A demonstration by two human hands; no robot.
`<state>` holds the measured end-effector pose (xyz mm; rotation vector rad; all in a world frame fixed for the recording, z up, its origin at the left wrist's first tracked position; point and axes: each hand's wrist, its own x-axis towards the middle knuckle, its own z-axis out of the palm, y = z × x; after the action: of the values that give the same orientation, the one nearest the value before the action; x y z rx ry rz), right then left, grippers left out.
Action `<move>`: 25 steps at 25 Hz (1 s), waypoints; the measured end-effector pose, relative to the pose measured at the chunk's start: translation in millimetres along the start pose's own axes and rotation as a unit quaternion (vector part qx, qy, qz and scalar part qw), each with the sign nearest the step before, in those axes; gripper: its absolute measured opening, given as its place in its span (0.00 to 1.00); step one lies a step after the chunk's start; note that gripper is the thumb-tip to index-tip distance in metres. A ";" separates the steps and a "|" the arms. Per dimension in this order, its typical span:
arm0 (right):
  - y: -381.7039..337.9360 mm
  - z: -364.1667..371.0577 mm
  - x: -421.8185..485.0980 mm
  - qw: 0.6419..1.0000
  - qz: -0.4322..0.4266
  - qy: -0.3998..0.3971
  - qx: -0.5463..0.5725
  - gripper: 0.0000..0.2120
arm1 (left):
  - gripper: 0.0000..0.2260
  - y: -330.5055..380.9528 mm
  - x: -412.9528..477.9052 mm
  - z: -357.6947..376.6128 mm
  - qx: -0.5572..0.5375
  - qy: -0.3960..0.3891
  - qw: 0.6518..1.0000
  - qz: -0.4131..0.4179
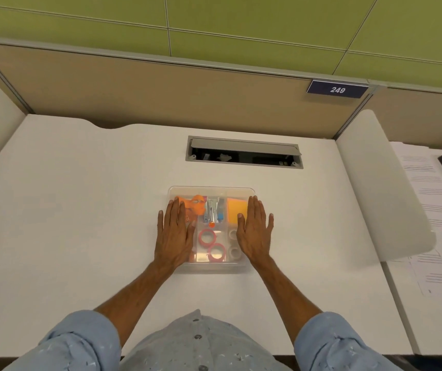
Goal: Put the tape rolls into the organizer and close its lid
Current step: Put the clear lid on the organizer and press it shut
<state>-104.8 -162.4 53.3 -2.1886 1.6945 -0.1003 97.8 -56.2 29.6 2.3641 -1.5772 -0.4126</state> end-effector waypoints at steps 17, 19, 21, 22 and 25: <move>-18.4 10.4 58.0 0.990 -0.047 -0.072 -0.111 0.34 | 0.47 8.5 64.8 1.7 0.074 -0.060 0.995 -0.037; -18.1 14.4 60.7 0.992 -0.043 -0.075 -0.090 0.35 | 0.46 8.5 67.2 4.1 0.075 -0.063 0.994 -0.042; -16.3 18.1 63.4 0.994 -0.043 -0.078 -0.069 0.36 | 0.46 8.3 69.1 6.7 0.070 -0.071 0.994 -0.042; -15.6 19.5 64.8 0.994 -0.042 -0.079 -0.065 0.36 | 0.46 7.2 69.8 7.9 0.068 -0.070 0.994 -0.040; -15.4 20.1 64.6 0.992 -0.042 -0.081 -0.082 0.37 | 0.48 6.7 70.3 6.4 0.081 -0.077 0.993 -0.041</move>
<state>-67.3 -215.4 29.0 -2.3171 1.5716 0.1959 115.5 -124.2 20.2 2.5820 -1.6398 -0.5130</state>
